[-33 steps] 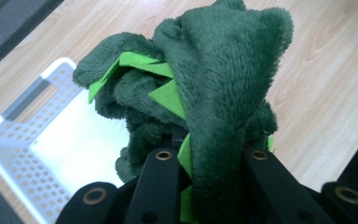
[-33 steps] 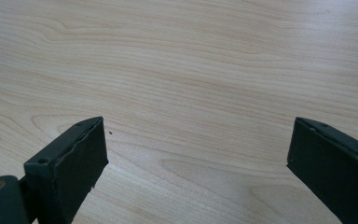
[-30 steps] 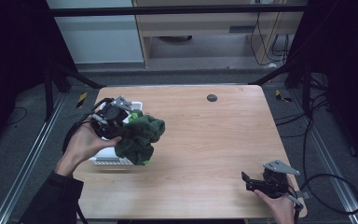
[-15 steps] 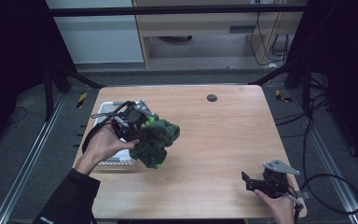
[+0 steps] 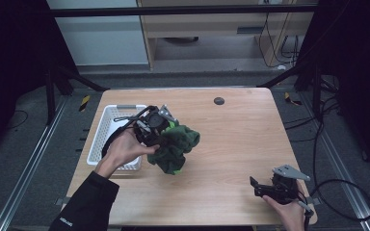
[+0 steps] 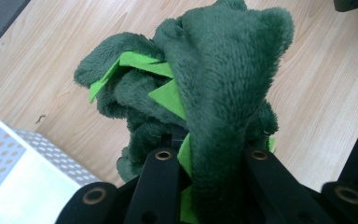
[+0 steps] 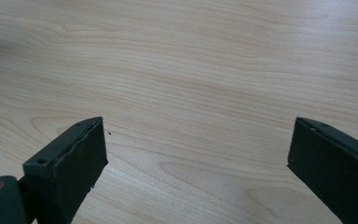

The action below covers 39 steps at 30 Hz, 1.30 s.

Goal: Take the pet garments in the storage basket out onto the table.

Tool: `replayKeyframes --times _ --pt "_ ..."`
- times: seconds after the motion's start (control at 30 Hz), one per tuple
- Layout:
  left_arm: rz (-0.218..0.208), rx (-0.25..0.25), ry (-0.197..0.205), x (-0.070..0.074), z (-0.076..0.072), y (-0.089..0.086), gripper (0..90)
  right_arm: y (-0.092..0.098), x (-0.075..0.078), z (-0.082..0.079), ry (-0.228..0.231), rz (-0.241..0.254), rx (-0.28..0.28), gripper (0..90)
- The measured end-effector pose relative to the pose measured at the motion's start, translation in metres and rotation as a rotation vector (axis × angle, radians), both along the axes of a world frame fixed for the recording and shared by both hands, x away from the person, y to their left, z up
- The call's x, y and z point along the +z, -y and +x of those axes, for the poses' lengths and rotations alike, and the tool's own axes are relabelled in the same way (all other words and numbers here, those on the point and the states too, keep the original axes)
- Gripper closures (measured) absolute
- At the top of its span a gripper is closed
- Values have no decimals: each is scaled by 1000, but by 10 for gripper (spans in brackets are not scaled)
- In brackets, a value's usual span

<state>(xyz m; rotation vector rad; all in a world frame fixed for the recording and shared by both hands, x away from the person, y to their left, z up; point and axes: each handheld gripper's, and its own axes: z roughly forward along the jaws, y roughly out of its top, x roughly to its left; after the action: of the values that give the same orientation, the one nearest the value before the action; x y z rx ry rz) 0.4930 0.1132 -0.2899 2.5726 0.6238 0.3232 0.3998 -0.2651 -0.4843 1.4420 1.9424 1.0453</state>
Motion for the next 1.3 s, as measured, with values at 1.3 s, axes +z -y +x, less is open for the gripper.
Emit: replayKeyframes --times 1.3 --pt "51 -79 -97 -68 17 61 812 2 0 1 6 4 0 43"
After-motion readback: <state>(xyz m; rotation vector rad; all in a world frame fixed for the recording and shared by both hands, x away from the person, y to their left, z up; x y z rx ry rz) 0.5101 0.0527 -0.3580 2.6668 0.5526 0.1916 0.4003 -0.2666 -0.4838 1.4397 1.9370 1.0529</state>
